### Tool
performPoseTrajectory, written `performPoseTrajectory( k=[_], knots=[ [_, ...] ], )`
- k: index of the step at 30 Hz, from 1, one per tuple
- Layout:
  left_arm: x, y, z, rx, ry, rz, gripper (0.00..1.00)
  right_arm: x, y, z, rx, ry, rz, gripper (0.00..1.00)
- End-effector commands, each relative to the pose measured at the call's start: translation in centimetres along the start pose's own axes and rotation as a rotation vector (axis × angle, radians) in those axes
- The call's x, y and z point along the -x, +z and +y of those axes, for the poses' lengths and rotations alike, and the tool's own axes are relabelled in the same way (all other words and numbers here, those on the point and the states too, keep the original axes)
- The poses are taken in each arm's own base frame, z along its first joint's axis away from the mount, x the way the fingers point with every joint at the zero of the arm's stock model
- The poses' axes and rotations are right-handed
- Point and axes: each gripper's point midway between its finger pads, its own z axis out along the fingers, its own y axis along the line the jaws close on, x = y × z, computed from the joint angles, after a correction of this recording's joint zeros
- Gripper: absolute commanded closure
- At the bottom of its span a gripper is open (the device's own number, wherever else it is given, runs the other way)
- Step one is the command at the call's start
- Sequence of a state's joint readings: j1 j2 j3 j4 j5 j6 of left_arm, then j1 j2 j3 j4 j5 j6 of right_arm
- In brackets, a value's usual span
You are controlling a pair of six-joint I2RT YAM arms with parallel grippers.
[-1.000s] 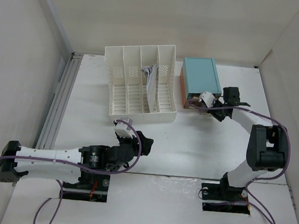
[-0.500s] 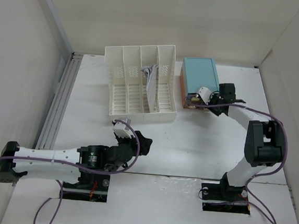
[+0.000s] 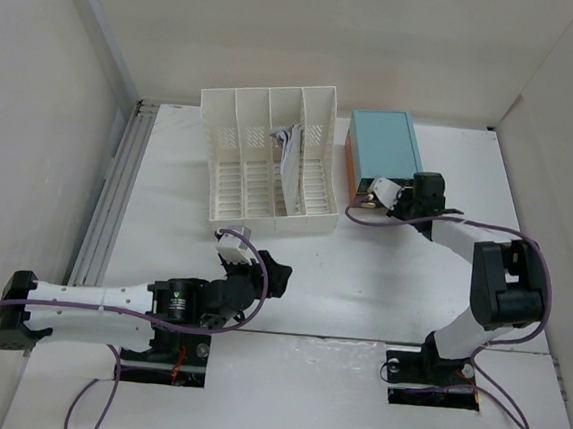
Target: Organize the desk
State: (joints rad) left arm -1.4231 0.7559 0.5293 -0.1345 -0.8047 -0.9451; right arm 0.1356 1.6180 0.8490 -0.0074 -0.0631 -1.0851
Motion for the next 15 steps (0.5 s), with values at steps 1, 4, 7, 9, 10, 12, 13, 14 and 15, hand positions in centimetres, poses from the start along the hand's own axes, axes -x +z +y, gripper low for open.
performPoseTrajectory(
  k=[1, 4, 7, 9, 10, 12, 13, 14, 15],
  knots=[
    [1.5, -0.3, -0.9, -0.016, -0.034, -0.030, 0.37, 1.5, -2.0, 0.5, 0.061, -0.046, -0.016, 0.89],
    [1.7, -0.3, -1.2, -0.025, -0.022, -0.037, 0.37, 3.8, -5.7, -0.1, 0.131, -0.022, -0.113, 0.73],
    [2.3, -0.5, -2.4, -0.080, -0.013, -0.048, 0.38, 6.5, -11.4, -2.6, -0.021, 0.052, -0.245, 0.30],
    [2.7, -0.5, -2.7, -0.094, 0.047, -0.063, 0.35, 8.6, -14.8, -5.1, -0.148, 0.237, -0.333, 0.00],
    [4.2, -0.7, -3.6, -0.117, 0.034, -0.095, 0.31, 9.5, -17.2, -6.2, -0.188, 0.281, -0.376, 0.00],
    [5.4, -1.1, -4.4, -0.135, 0.075, -0.117, 0.00, 11.4, -19.0, -5.9, -0.120, 0.359, -0.441, 0.00],
    [5.8, -0.8, -3.8, -0.090, 0.156, -0.136, 0.00, 12.4, -20.4, -6.7, -0.135, 0.405, -0.490, 0.00],
    [7.2, -1.1, -4.0, -0.067, 0.202, -0.155, 0.00, 13.7, -21.4, -7.3, -0.155, 0.566, -0.532, 0.00],
    [8.1, -1.2, -4.4, -0.051, 0.190, -0.178, 0.00, 13.4, -21.4, -7.9, -0.200, 0.574, -0.512, 0.00]
  ],
)
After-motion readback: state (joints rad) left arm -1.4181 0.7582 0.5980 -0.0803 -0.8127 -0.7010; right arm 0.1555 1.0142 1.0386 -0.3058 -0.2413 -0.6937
